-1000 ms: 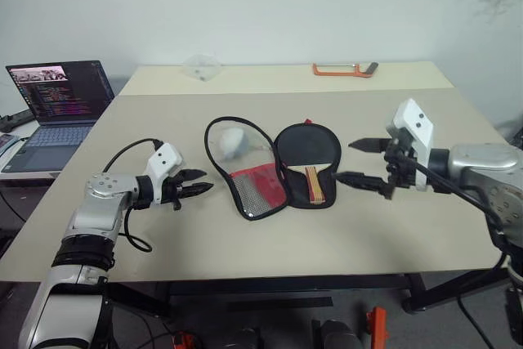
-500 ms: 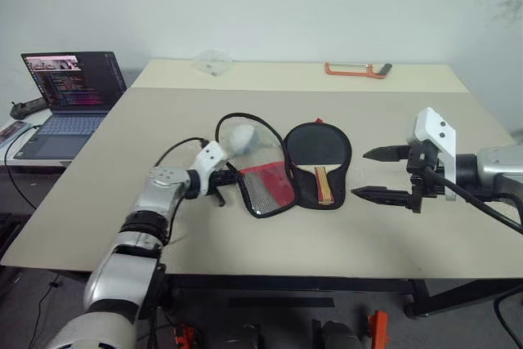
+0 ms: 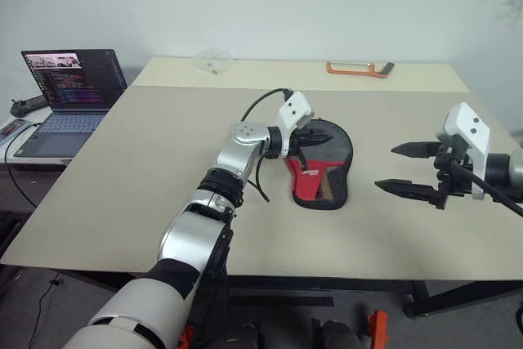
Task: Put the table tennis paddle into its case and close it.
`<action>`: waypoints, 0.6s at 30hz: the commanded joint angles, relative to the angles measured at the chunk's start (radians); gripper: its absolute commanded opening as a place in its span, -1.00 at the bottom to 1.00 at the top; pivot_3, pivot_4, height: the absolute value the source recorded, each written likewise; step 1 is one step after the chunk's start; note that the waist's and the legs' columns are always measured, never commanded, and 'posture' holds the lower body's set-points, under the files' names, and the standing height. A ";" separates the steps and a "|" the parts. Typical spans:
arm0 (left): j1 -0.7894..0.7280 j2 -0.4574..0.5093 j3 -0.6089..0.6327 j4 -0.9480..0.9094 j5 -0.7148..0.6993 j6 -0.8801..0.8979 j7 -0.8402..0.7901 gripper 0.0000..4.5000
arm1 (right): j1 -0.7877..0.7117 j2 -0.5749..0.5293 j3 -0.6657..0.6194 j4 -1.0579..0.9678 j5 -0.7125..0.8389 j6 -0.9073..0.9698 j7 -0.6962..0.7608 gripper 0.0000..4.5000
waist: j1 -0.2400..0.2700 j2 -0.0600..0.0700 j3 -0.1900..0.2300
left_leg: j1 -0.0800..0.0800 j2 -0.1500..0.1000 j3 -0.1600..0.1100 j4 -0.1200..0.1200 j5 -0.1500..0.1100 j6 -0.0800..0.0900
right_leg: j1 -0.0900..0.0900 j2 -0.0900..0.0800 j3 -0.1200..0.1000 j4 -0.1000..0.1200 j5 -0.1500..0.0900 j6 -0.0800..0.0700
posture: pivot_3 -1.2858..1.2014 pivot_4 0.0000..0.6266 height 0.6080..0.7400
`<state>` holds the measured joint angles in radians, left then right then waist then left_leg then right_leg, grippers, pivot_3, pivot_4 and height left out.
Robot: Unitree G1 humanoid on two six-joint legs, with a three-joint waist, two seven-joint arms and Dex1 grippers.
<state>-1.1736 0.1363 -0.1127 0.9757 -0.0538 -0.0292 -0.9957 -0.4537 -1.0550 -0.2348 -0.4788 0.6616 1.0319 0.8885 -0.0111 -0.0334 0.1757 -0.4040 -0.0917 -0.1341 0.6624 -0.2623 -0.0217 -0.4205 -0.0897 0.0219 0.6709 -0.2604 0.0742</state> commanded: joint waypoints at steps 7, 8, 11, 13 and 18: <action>0.139 0.177 0.093 -0.240 -0.137 0.045 -0.185 -0.98 | -0.105 0.163 0.050 0.151 -0.057 0.024 -0.224 1.00 | -0.004 0.000 0.000 | 0.002 -0.001 0.000 0.000 0.001 -0.001 | 0.000 0.000 0.001 0.002 0.000 0.000 | 0.03 -0.52 1.00; 0.180 0.215 0.103 -0.313 -0.168 0.081 -0.229 -0.98 | -0.124 0.203 0.078 0.178 -0.073 0.028 -0.258 1.00 | -0.010 0.000 0.000 | 0.002 -0.001 0.000 0.000 0.001 -0.001 | 0.000 0.000 0.001 0.002 0.000 0.000 | 0.03 -0.52 1.00; 0.265 0.299 0.123 -0.477 -0.232 0.164 -0.290 -0.98 | -0.169 0.307 0.116 0.253 -0.101 0.036 -0.326 1.00 | -0.022 0.000 0.000 | 0.002 0.000 0.000 0.000 0.001 -0.001 | -0.001 0.000 0.003 0.002 0.000 0.000 | 0.03 -0.52 1.00; 0.296 0.357 0.137 -0.534 -0.244 0.200 -0.295 -0.98 | -0.187 0.360 0.156 0.317 -0.129 0.017 -0.337 1.00 | -0.020 0.001 0.000 | 0.002 -0.001 0.000 0.000 0.001 -0.001 | -0.001 0.000 0.003 0.002 0.000 0.000 | 0.03 -0.52 1.00; 0.321 0.433 0.150 -0.554 -0.235 0.213 -0.271 -0.98 | -0.237 0.471 0.223 0.495 -0.207 -0.048 -0.370 1.00 | -0.015 0.001 0.000 | 0.002 -0.001 -0.001 0.000 0.001 -0.001 | 0.000 0.000 0.002 0.003 0.000 0.000 | 0.03 -0.52 1.00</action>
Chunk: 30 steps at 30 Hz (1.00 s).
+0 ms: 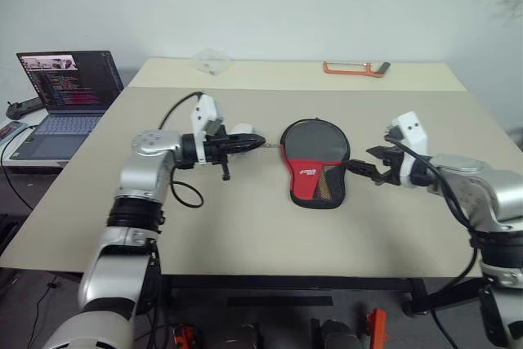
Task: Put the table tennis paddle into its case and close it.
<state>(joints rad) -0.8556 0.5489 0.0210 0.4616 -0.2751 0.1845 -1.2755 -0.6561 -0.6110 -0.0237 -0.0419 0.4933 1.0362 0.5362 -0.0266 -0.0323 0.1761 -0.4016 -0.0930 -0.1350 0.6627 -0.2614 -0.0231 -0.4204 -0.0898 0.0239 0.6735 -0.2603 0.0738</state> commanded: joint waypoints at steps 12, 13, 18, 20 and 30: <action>0.062 0.044 0.018 -0.096 -0.016 0.006 0.036 -0.98 | -0.087 0.147 0.085 0.361 -0.201 -0.230 -0.025 1.00 | -0.007 0.000 0.000 | 0.000 0.000 0.001 0.000 0.000 0.000 | -0.001 0.000 0.001 0.001 0.000 0.000 | 0.03 -0.52 1.00; 0.063 0.043 0.017 -0.097 -0.015 0.006 0.038 -0.98 | -0.093 0.159 0.084 0.377 -0.204 -0.235 -0.021 1.00 | -0.008 0.000 0.000 | 0.000 0.000 0.001 0.000 0.000 0.000 | -0.001 0.000 0.001 0.001 0.000 0.000 | 0.03 -0.52 1.00; 0.067 0.041 0.014 -0.103 -0.016 0.004 0.040 -0.98 | -0.118 0.191 0.098 0.425 -0.240 -0.264 -0.007 1.00 | -0.013 0.001 0.000 | 0.002 0.001 0.002 0.000 0.000 0.000 | -0.001 0.001 0.003 0.004 0.000 0.000 | 0.03 -0.52 1.00; 0.070 0.041 0.011 -0.101 -0.014 -0.004 0.041 -0.98 | -0.129 0.206 0.108 0.448 -0.256 -0.260 -0.002 1.00 | -0.017 0.001 0.000 | 0.002 0.000 0.003 0.000 0.000 0.000 | -0.001 0.001 0.004 0.004 0.000 0.000 | 0.03 -0.52 1.00; 0.098 0.060 0.013 -0.054 0.002 -0.063 0.026 -1.00 | -0.121 0.231 0.189 0.483 -0.320 -0.220 0.046 -0.14 | -0.027 0.001 -0.002 | 0.005 0.000 0.004 0.000 0.000 0.000 | -0.001 0.002 0.008 0.006 0.000 0.000 | 0.03 -0.52 1.00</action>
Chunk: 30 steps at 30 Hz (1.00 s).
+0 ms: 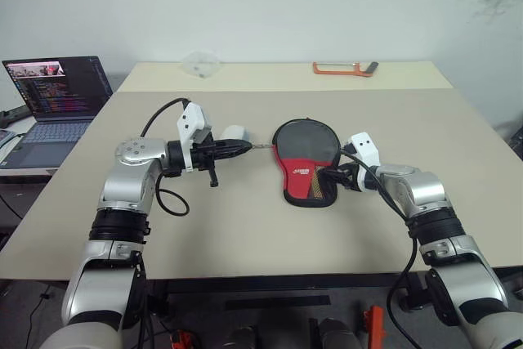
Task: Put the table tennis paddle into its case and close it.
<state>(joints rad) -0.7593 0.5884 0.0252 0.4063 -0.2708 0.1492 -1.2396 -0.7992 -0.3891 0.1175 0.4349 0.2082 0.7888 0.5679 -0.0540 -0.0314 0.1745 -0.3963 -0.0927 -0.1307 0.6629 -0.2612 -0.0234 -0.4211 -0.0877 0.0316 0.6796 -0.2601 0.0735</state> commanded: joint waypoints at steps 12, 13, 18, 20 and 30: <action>0.108 0.109 0.027 -0.012 -0.053 0.000 -0.124 -1.00 | -0.048 0.110 -0.027 -0.004 0.041 0.079 0.070 -0.99 | -0.020 -0.001 -0.003 | 0.005 0.002 0.003 -0.001 -0.001 0.002 | 0.001 0.002 0.004 0.002 0.001 -0.001 | 0.03 -0.52 1.00; 0.124 0.122 0.031 -0.035 -0.065 0.013 -0.138 -1.00 | -0.053 0.122 -0.034 -0.030 0.054 0.093 0.075 -0.99 | -0.025 -0.001 -0.003 | 0.005 0.002 0.003 -0.001 -0.001 0.002 | 0.001 0.002 0.005 0.002 0.001 -0.001 | 0.03 -0.52 1.00; 0.173 0.187 0.042 -0.161 -0.120 0.095 -0.182 -1.00 | -0.033 0.207 -0.047 -0.176 0.118 0.195 0.054 -0.99 | -0.037 0.000 -0.003 | 0.000 0.004 0.003 -0.002 -0.001 0.001 | -0.005 0.001 0.006 0.001 0.001 -0.001 | 0.03 -0.52 1.00; 0.183 0.201 0.042 -0.201 -0.133 0.124 -0.180 -1.00 | -0.013 0.227 -0.037 -0.222 0.124 0.223 0.045 -0.99 | -0.035 0.000 -0.003 | -0.001 0.004 0.003 -0.002 0.000 0.000 | -0.005 0.001 0.006 0.001 0.001 -0.001 | 0.03 -0.52 1.00; 0.261 0.226 0.032 -0.471 -0.223 0.310 -0.119 -1.00 | 0.223 0.241 -0.035 -0.547 0.158 0.409 -0.065 -0.99 | -0.015 0.000 -0.002 | -0.002 0.002 0.001 -0.001 -0.002 0.002 | -0.004 0.001 0.005 0.000 0.001 -0.001 | 0.03 -0.52 1.00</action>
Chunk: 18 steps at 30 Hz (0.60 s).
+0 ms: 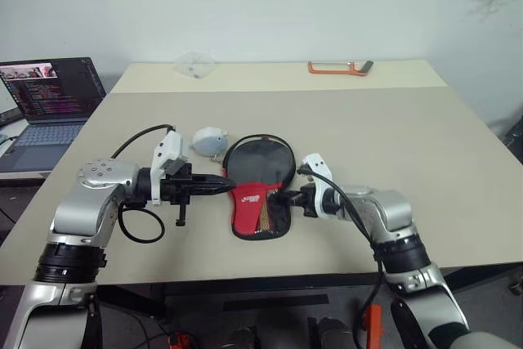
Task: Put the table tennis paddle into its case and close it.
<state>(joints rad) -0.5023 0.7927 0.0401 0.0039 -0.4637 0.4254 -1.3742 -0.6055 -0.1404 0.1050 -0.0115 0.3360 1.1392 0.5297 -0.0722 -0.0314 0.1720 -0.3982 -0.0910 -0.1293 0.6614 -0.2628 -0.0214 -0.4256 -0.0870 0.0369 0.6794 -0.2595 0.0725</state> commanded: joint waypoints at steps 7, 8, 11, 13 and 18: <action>0.005 0.015 -0.003 -0.123 -0.052 0.087 0.031 -1.00 | 0.160 -0.008 -0.151 -0.351 0.089 0.254 -0.127 -0.99 | 0.022 0.000 0.000 | 0.001 0.000 0.000 0.000 -0.001 0.001 | 0.001 0.000 -0.001 0.000 0.000 0.000 | 0.03 -0.52 1.00; 0.004 0.015 -0.007 -0.126 -0.055 0.088 0.027 -1.00 | 0.175 -0.009 -0.168 -0.390 0.100 0.290 -0.134 -0.99 | 0.024 0.000 0.000 | 0.000 0.000 0.000 0.000 -0.001 0.001 | 0.001 0.000 -0.001 0.000 0.000 0.000 | 0.03 -0.52 1.00; 0.005 0.020 -0.022 -0.131 -0.052 0.078 0.005 -1.00 | 0.214 -0.010 -0.216 -0.494 0.132 0.392 -0.146 -0.99 | 0.032 0.000 0.000 | 0.000 0.000 0.000 0.000 -0.001 0.001 | 0.001 0.000 -0.001 0.000 0.000 0.000 | 0.03 -0.52 1.00; 0.001 0.020 -0.025 -0.125 -0.049 0.074 0.000 -1.00 | 0.223 -0.003 -0.231 -0.528 0.143 0.434 -0.152 -0.99 | 0.036 0.000 0.000 | 0.001 0.000 0.000 0.000 -0.001 0.002 | 0.001 0.000 -0.001 0.000 0.000 0.000 | 0.03 -0.52 1.00; -0.031 0.013 -0.044 -0.099 -0.041 0.072 0.000 -1.00 | 0.241 0.006 -0.248 -0.567 0.161 0.475 -0.168 -0.99 | 0.038 0.000 0.000 | 0.001 0.000 0.000 0.000 -0.001 0.002 | 0.002 0.000 -0.002 0.000 0.000 0.000 | 0.03 -0.52 1.00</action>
<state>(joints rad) -0.5091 0.7972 -0.0057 -0.0847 -0.5020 0.5132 -1.3661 -0.3660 -0.1384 -0.1335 -0.5365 0.4670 1.6048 0.3634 -0.0344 -0.0310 0.1722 -0.3968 -0.0912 -0.1296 0.6613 -0.2637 -0.0198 -0.4233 -0.0866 0.0351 0.6794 -0.2596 0.0725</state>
